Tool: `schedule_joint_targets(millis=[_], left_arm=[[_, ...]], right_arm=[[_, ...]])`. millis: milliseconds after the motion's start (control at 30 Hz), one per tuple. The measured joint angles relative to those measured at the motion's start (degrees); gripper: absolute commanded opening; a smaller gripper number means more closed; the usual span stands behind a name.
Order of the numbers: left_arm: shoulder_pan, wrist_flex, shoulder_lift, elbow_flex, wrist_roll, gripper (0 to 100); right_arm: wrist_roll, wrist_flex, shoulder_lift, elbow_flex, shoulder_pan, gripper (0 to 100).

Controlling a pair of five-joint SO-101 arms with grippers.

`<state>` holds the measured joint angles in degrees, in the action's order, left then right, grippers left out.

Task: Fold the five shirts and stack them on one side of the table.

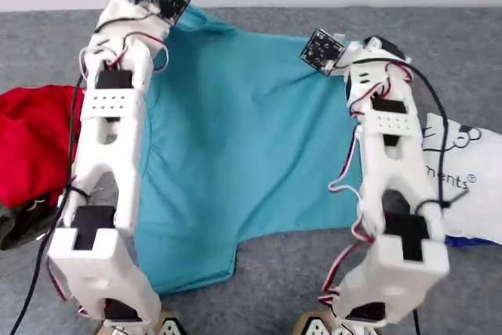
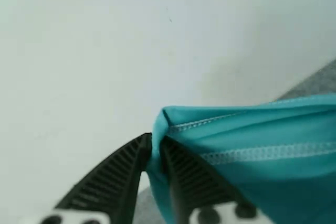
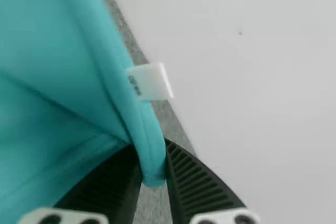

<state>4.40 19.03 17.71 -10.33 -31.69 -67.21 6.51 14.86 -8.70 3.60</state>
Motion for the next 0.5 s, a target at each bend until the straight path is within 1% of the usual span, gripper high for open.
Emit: schedule_joint_targets(millis=[133, 333, 433, 500], left_arm=[[0.0, 5.8, 1.32, -7.12, -0.18, 1], [-0.35, 8.88, 1.93, -8.79, -6.86, 1], [-1.41, 13.98, 1.93, -9.14, -7.56, 1], [-1.93, 18.55, 1.93, -9.49, -7.91, 1]], right_arm=[[-2.2, 0.0, 4.75, 4.04, 0.0, 1.0], [-2.99, 0.0, 6.15, 5.54, 0.0, 1.0], [-3.16, 0.26, 6.15, 5.54, 0.0, 1.0], [-3.96, 2.99, 5.89, 5.54, 0.0, 1.0]])
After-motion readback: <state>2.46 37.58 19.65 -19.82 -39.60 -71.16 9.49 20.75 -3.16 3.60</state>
